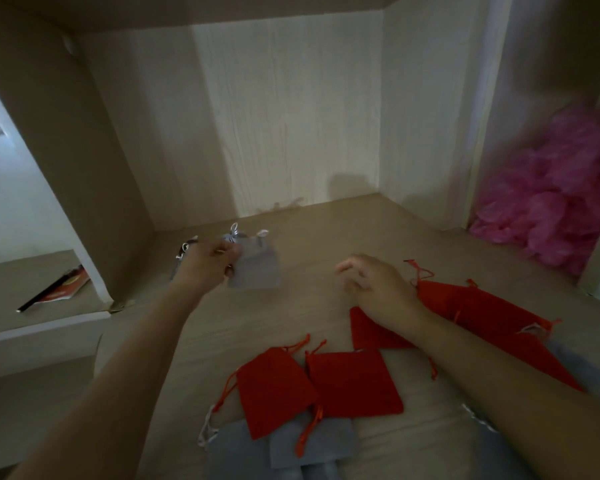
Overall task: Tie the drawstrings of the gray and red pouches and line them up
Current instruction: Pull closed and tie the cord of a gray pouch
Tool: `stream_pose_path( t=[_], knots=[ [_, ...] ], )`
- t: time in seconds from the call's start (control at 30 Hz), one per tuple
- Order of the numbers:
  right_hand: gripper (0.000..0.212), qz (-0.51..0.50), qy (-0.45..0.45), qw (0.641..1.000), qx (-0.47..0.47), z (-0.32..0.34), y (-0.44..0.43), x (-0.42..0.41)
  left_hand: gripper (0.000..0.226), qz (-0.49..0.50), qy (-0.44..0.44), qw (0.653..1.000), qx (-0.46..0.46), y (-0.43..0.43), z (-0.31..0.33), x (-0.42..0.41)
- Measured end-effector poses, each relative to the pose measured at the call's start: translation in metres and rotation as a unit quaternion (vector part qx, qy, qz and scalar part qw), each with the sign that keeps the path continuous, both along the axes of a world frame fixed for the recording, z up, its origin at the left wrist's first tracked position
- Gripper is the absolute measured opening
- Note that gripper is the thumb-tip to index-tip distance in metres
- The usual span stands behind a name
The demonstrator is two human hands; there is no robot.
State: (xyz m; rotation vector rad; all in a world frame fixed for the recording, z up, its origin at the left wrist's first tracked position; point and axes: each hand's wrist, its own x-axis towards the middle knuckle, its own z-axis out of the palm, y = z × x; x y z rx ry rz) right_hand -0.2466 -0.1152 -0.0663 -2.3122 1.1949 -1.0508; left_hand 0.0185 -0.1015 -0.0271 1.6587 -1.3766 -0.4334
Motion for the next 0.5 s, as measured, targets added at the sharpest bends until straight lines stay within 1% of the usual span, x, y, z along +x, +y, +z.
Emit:
stream_pose_path(
  t=[0.07, 0.13, 0.17, 0.27, 0.33, 0.4, 0.5],
  knots=[
    [0.025, -0.001, 0.086, 0.996, -0.035, -0.012, -0.002, 0.001, 0.028, 0.048, -0.010, 0.999, 0.008, -0.017, -0.004, 0.019],
    [0.028, 0.003, 0.121, 0.992, -0.032, -0.018, 0.000, 0.005, 0.029, 0.064, 0.011, 0.998, 0.026, -0.035, -0.009, 0.037],
    [0.027, 0.005, 0.132, 0.991, -0.030, -0.018, 0.002, 0.007, 0.027, 0.066, 0.005, 0.997, 0.035, -0.043, -0.011, 0.042],
    [0.024, 0.011, 0.152, 0.988, -0.019, -0.018, 0.005, 0.010, 0.022, 0.086, -0.048, 0.994, 0.054, -0.059, -0.018, 0.053],
    [0.023, 0.011, 0.154, 0.988, -0.011, -0.017, 0.005, 0.009, 0.026, 0.090, -0.074, 0.991, 0.068, -0.063, -0.022, 0.058],
    [0.024, 0.010, 0.154, 0.988, -0.002, -0.017, 0.004, 0.009, 0.027, 0.098, -0.140, 0.980, 0.098, -0.062, -0.022, 0.058],
    [0.025, 0.012, 0.161, 0.987, 0.003, -0.018, 0.003, 0.009, 0.025, 0.115, -0.201, 0.966, 0.112, -0.058, -0.020, 0.054]
  ],
)
